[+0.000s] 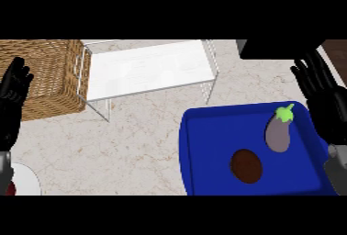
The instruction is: Pick the cupcake from the tray and place it in the tiered shelf
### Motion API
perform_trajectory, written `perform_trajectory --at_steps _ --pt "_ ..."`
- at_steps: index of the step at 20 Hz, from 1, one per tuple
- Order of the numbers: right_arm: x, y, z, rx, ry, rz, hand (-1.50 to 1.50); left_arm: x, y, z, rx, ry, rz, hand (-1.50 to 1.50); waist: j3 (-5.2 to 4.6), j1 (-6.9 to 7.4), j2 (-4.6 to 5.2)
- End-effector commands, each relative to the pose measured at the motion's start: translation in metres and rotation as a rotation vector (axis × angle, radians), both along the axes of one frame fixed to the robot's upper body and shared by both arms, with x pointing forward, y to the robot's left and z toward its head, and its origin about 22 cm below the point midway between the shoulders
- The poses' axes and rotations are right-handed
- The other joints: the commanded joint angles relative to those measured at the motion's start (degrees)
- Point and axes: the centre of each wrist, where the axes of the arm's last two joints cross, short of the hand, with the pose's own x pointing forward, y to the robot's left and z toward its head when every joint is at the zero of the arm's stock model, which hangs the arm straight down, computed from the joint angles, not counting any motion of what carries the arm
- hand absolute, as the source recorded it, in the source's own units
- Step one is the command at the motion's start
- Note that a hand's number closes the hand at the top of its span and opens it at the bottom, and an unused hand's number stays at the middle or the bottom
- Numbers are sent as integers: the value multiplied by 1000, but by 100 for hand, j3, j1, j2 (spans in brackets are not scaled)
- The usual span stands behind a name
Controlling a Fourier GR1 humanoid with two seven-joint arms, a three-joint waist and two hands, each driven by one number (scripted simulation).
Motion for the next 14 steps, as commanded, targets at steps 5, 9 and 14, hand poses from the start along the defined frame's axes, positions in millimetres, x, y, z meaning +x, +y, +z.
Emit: perform_trajectory --at_steps 5,9,14 --pt "-22 -73 5 -218 -155 2 150 -30 2 -84 -272 414 45 0 65 -132 -42" --pt "-52 -128 -50 -470 227 -171 150 -39 -24 -115 -380 518 28 0 58 -212 77" --pt "-57 -143 -63 -363 124 -17 -150 -38 -21 -132 -374 558 -5 0 65 -99 7"
